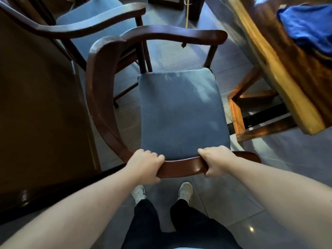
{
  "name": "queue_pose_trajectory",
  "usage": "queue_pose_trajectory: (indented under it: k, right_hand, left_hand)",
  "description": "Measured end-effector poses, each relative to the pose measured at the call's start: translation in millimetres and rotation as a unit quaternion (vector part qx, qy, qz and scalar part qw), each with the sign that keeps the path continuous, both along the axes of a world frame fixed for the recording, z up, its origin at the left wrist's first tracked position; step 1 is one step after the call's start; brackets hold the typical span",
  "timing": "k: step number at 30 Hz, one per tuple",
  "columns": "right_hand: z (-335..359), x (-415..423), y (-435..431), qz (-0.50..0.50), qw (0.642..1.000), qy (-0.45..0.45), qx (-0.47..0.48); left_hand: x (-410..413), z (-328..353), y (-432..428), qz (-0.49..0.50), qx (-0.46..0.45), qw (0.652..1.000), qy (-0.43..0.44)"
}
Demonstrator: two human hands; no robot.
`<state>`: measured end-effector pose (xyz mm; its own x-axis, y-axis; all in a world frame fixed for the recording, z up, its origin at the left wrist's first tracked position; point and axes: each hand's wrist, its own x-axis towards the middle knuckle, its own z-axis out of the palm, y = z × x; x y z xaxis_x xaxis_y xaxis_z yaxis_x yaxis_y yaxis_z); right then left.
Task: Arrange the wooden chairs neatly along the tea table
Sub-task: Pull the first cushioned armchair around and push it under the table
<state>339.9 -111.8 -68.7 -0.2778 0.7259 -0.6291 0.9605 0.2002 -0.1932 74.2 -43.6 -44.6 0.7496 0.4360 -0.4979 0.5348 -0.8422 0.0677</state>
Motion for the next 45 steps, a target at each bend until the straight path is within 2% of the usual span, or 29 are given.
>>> queue_pose_trajectory:
  k: [10,14,17,21,25,30,34,38,42,45]
  right_hand:
    - [13,81,-24,-0.021,0.998,-0.044,-0.037]
    - [13,79,-36,-0.049,0.998,-0.032,0.004]
    - [20,61,-48,-0.089,0.994,0.027,0.052]
    - [39,5,-58,-0.178,0.97,0.115,0.116]
    - [53,-52,-46,-0.248,0.943,0.155,0.159]
    - [76,-99,-13,-0.345,0.905,0.14,0.207]
    - [97,-118,6,-0.404,0.873,0.118,0.245]
    - [107,-128,11,-0.447,0.854,0.095,0.249]
    - [102,-127,12,-0.482,0.837,0.092,0.242]
    - [95,-124,18,-0.488,0.838,0.097,0.225]
  left_hand:
    - [90,1,-46,-0.003,-0.036,0.999,-0.017]
    - [79,20,-31,-0.061,-0.029,0.998,-0.017]
    - [57,46,-6,-0.11,0.001,0.993,-0.048]
    - [21,81,36,-0.159,0.033,0.982,-0.095]
    - [-1,108,83,-0.193,0.064,0.968,-0.146]
    - [-15,126,140,-0.219,0.068,0.953,-0.197]
    - [-17,131,176,-0.248,0.069,0.948,-0.188]
    - [-10,137,200,-0.266,0.06,0.945,-0.179]
    - [6,141,228,-0.237,0.057,0.954,-0.177]
    - [20,143,248,-0.212,0.056,0.959,-0.177]
